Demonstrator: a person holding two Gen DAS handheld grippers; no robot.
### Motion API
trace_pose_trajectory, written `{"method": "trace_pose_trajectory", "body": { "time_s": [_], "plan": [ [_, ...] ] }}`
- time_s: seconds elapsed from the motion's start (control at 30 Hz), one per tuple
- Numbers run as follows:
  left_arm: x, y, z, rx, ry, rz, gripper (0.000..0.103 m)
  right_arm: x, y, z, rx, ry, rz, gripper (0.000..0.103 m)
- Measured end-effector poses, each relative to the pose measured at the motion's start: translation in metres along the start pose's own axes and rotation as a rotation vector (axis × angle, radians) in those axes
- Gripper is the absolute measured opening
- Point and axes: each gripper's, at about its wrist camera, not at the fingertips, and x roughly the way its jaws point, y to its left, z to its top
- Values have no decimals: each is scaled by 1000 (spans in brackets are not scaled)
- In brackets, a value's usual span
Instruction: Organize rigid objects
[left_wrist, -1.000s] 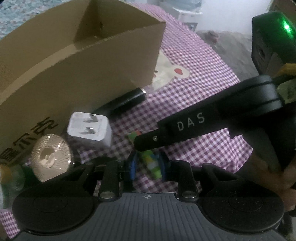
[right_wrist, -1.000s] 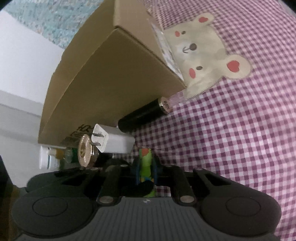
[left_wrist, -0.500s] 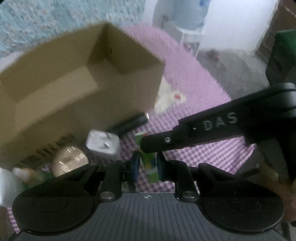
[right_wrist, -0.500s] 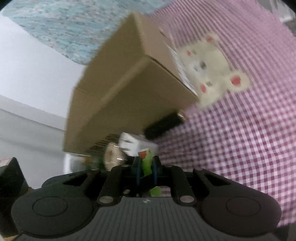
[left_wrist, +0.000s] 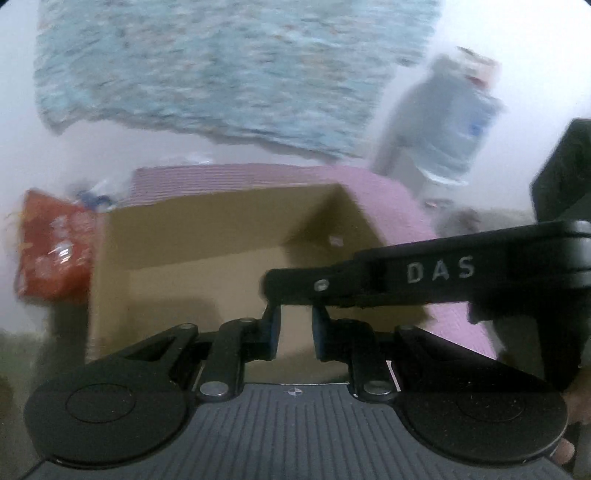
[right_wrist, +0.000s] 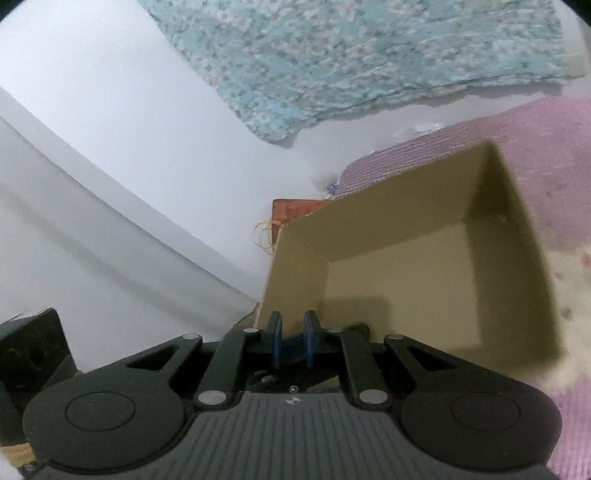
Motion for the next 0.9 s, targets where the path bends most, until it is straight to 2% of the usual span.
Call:
{"method": "trace_pose_trajectory", "body": {
  "time_s": [0.07, 0.13, 0.3, 0.43, 0.53, 0.7, 0.77, 0.9],
  "plan": [
    [6, 12, 5, -27, 1, 36, 18, 21, -4, 17, 23, 15, 5, 13],
    [1, 21, 5, -58, -2, 29, 18, 28, -10, 22, 52, 11, 18, 13],
    [-7, 20, -7, -52, -16, -25, 19, -13, -16, 14, 28, -51, 38, 14],
    [-18, 10, -27, -34, -6, -84, 19, -65, -38, -12, 20, -91, -5, 15],
    [-25, 7, -39, -38, 12, -104, 19, -90, -53, -37, 22, -68, -58, 16],
    [-31, 8, -54, -41, 38, -101, 19, -104, -77, -91, 62, 25, -160, 16],
    [-34, 9, -58, -46, 44, -97, 19, -107, -87, -108, 116, 32, -161, 16],
    [-43, 10, -62, -50, 36, -84, 19, -110, -90, -117, 170, 11, -146, 16]
  ]
}}
